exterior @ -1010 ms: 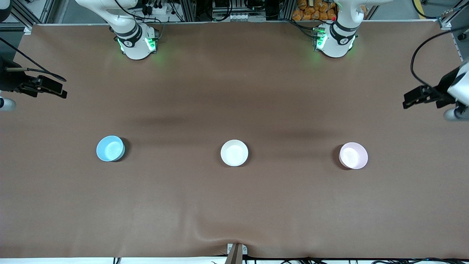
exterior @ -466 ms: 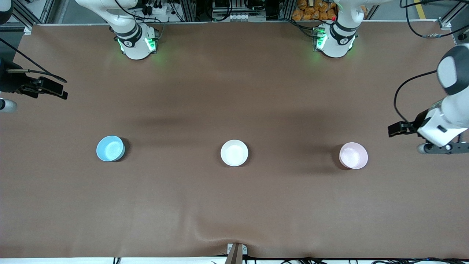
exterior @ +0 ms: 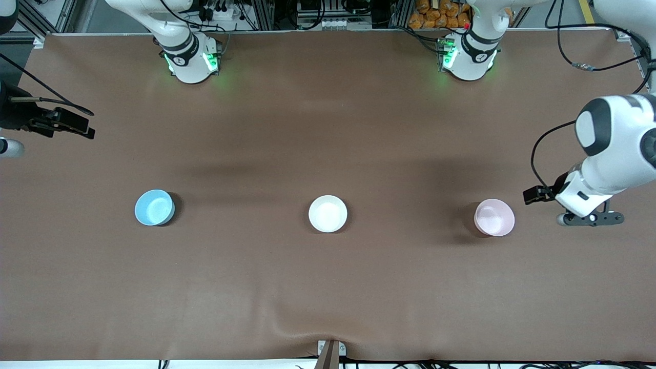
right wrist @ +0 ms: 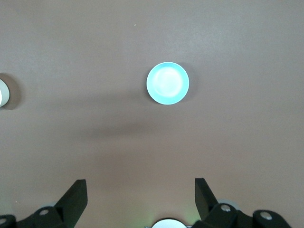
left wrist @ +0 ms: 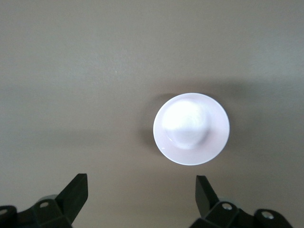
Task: Stack pink and blue bowls on white bowl
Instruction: 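Lower the left gripper onto the pink bowl rim and grasp it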
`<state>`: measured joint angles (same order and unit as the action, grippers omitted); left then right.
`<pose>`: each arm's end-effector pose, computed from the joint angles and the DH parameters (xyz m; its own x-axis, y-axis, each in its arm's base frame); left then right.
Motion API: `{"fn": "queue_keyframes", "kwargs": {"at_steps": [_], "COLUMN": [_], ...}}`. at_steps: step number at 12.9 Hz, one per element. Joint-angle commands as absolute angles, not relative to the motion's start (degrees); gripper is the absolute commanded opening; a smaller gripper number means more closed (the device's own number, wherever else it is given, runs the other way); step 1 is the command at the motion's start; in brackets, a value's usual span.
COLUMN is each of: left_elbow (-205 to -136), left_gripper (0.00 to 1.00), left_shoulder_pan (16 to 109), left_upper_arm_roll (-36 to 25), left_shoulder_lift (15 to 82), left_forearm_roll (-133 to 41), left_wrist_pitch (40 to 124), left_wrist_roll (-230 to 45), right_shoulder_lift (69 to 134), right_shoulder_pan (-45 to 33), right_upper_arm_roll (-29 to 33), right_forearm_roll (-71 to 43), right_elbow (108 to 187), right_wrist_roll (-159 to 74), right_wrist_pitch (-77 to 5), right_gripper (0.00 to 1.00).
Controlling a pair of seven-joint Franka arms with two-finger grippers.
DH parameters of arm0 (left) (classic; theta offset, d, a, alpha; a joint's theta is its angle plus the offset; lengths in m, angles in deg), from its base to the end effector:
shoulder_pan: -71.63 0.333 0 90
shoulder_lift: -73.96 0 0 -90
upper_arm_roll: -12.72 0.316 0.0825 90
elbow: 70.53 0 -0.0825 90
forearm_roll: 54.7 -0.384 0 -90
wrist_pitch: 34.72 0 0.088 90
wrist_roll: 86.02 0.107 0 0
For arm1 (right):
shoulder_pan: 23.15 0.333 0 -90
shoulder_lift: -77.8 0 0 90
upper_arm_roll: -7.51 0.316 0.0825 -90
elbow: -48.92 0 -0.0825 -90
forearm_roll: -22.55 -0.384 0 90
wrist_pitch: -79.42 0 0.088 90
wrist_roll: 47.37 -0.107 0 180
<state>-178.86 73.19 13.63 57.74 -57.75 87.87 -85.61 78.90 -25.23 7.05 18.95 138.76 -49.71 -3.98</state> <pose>0.6142 0.0283 0.3537 0.9994 0.0068 -0.0353 0.0051 -0.9988 -0.0480 0.5468 -0.0169 0.6062 0.9880 -0.0774 -0.1334 -0.0857 -0.9947 -0.0572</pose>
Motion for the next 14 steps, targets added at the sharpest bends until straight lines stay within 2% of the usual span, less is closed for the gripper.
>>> {"fn": "queue_keyframes", "kwargs": {"at_steps": [1,6,10,14], "left_elbow": [-179.16,-179.16,-178.99,-179.07], "left_gripper": [1.0,0.94,0.7,0.57], "left_shoulder_pan": [73.47,74.52,73.91,73.82], "left_upper_arm_roll": [13.42,13.33,12.89,12.54], "left_shoulder_lift": [54.99,47.25,45.22,44.07], "left_forearm_roll": [-58.74,-60.24,-60.24,-60.15], "left_wrist_pitch": [91.92,102.29,103.45,104.5], "left_wrist_roll": [-84.62,-84.0,-84.0,-83.91], "right_shoulder_lift": [78.86,79.21,79.3,79.47], "right_shoulder_pan": [-25.35,-25.35,-25.35,-25.17], "right_upper_arm_roll": [7.07,7.07,7.16,7.16], "right_forearm_roll": [18.16,18.24,18.16,18.16], "right_elbow": [138.92,138.83,138.83,138.83], "right_wrist_roll": [-49.57,-49.57,-49.57,-49.66], "right_wrist_pitch": [-4.16,-4.34,-4.34,-4.6], "right_gripper": [1.0,1.0,1.0,1.0]}}
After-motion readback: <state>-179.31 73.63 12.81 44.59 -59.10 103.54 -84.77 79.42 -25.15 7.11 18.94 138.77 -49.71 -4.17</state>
